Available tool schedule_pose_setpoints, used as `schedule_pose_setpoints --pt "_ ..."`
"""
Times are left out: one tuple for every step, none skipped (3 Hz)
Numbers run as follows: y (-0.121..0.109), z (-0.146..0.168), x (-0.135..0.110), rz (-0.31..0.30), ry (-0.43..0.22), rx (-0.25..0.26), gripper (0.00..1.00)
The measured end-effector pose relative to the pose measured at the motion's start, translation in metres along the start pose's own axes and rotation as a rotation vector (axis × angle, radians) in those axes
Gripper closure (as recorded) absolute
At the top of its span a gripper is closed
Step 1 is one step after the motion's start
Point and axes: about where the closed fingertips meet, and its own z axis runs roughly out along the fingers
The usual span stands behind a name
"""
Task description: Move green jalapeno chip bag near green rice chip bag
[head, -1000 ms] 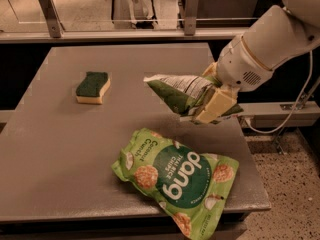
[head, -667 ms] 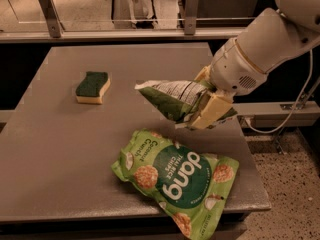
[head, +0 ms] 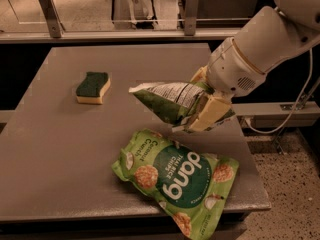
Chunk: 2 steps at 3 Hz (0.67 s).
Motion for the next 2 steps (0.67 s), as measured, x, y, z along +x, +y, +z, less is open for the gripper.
schedule_pose_setpoints --pt "0.0005 0.0004 -0.0015 -0.003 0.001 0.0 0.36" --pt "0.0009 0.0009 -0.0031 -0.006 0.001 0.0 0.12"
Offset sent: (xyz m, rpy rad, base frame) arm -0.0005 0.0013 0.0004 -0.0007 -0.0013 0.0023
